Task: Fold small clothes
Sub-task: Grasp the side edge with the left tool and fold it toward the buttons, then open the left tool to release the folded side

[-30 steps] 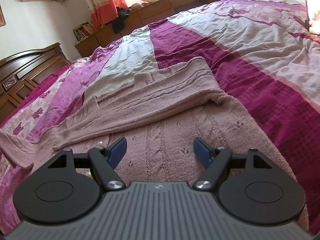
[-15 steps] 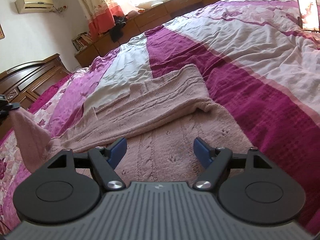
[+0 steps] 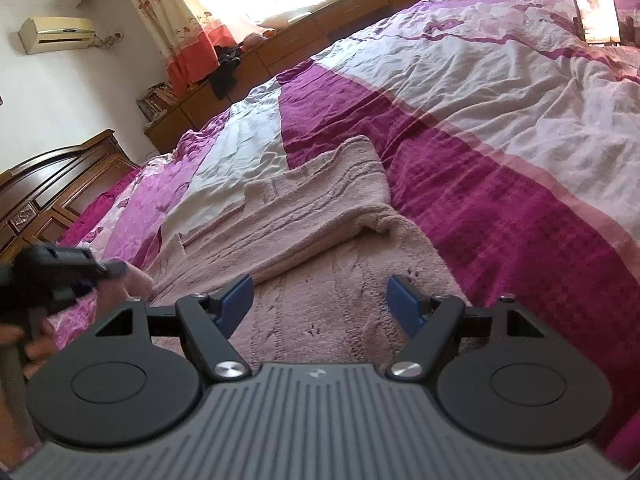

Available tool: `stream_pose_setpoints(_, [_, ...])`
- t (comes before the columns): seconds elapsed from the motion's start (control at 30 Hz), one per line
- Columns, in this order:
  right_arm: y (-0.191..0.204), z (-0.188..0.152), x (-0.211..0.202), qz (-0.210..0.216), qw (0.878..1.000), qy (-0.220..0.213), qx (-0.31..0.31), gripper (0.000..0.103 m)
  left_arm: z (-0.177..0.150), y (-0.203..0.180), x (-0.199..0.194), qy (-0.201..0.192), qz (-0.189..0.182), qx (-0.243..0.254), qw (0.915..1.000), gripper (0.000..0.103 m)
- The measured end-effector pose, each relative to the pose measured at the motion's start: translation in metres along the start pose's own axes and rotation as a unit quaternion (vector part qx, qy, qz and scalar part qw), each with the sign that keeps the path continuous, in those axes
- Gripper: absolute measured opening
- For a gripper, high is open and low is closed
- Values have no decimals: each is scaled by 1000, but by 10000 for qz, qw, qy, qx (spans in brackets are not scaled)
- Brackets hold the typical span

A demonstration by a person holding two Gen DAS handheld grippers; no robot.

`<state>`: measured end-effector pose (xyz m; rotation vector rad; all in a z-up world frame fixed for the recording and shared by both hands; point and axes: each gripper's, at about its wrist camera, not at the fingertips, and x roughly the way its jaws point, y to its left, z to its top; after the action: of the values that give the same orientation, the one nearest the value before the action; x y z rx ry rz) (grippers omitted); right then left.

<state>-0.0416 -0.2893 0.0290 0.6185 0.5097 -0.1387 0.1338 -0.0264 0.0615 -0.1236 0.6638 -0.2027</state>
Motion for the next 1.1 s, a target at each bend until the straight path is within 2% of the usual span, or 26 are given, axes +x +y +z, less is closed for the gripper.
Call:
stream_pose_setpoints(0.23, [-1, -1, 0, 14, 10000, -7, 6, 79, -25, -5, 16, 485, 37, 241, 9985, 12])
stream_pose_setpoints(0.3, [-1, -1, 0, 14, 10000, -6, 11, 79, -26, -5, 14, 522, -32, 267, 9983, 16])
stream_pose_setpoints(0.37, [-1, -1, 0, 13, 10000, -6, 4, 79, -25, -5, 12, 590, -151, 269, 9978, 27])
stream_pose_setpoints(0.43, [-1, -1, 0, 14, 10000, -6, 11, 79, -25, -6, 8, 614, -209, 293, 9975, 32])
stream_pose_setpoints(0.8, [-1, -2, 0, 14, 10000, -7, 11, 79, -28, 0, -22, 754, -147, 396, 9963, 34])
stream_pose_setpoints(1.1, [-1, -2, -1, 23, 10000, 14, 17, 79, -34, 27, -47, 807, 177, 357, 9959, 34])
